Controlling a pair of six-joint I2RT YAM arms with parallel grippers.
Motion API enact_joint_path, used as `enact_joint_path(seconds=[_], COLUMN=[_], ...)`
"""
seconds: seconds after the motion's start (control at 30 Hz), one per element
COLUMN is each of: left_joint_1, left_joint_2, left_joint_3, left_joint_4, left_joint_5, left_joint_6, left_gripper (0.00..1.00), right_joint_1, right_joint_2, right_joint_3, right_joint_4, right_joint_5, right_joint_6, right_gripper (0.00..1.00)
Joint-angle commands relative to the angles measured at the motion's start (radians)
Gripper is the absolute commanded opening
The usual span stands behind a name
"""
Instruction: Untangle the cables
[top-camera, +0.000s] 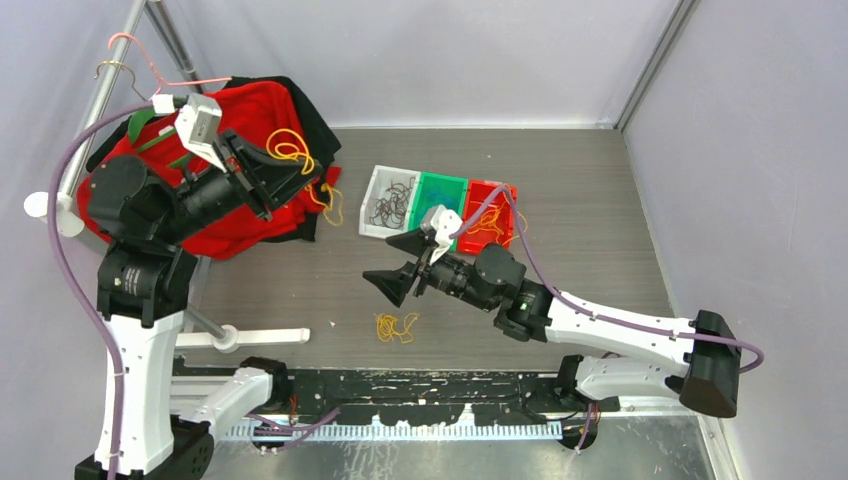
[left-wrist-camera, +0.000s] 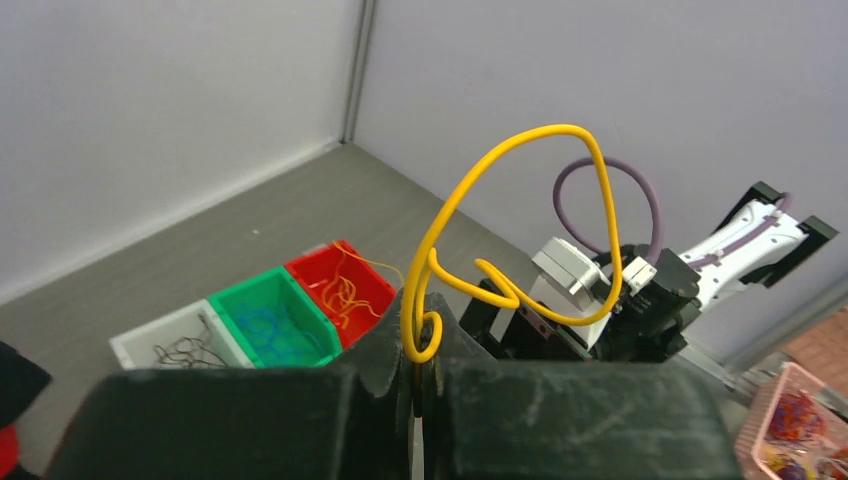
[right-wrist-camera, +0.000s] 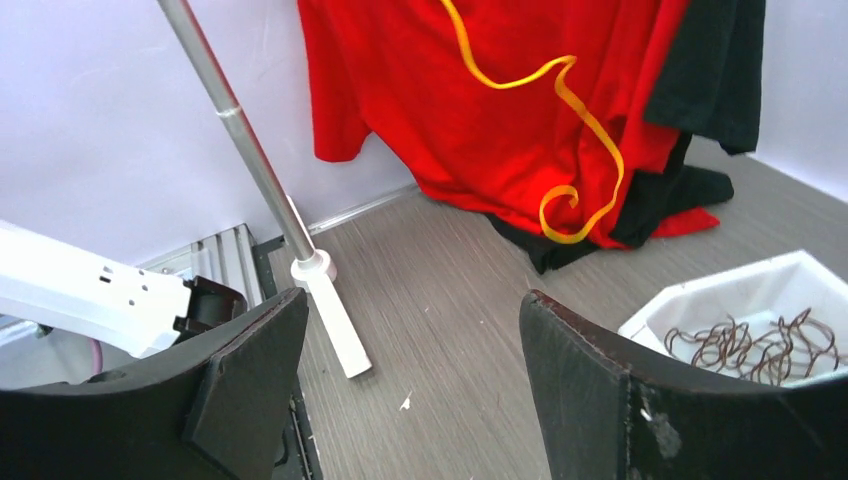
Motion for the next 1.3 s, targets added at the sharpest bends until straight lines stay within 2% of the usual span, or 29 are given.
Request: enact_joint_path(seconds=[0.0,0.2,0.43,0.57,0.67,0.73,1.0,1.13,1.27], left_joint_1=[0.003,0.004,0.003,0.003,0.004,0.003,0.003,0.003,0.003], left_joint_2=[-0.036,-0.040,-0.070,-0.078,-0.082,-0.088,-0.091,-0.091,-0.088], left_joint_3=[-0.035,-0.088,-0.149,-0.167,-0.184,-0.192,-0.190,-0.191,-0.197], left_joint_4=[0.036,0.023,0.018,0.019,0.027,0.034,0.036,0.036,0.039], left_joint_5=[0.083,0.098,0.104,0.104,0.104,0.104,0.109,0.108,0.105], left_joint_6=[-0.080,-0.098,-0.119,-0.122,-0.134,-0.139,-0.141,-0.138,-0.135], left_gripper=[0.00,0.00,0.00,0.00,0.00,0.00,0.00,0.00,0.00], right_joint_1=[-0.001,-0.001,-0.001,-0.001,-0.001,-0.001,-0.017,-0.035,-0.040], right_joint_2=[0.027,0.148,0.257,0.277,0.284,0.282,0.236,0.178,0.086], right_joint_3=[0.121,0.231,0.307,0.309,0.312,0.312,0.283,0.245,0.197], right_joint_4=[-0.094,-0.081,-0.010,0.019,0.021,0.012,-0.082,-0.116,-0.128], right_joint_5=[-0.070,-0.063,-0.116,-0.151,-0.140,-0.120,0.091,0.130,0.103], right_joint_6=[-0.111,-0.192,-0.159,-0.125,-0.105,-0.101,-0.128,-0.132,-0.167], right_gripper=[0.82,0.82,0.78,0.68,0.51,0.48,0.72,0.78,0.83])
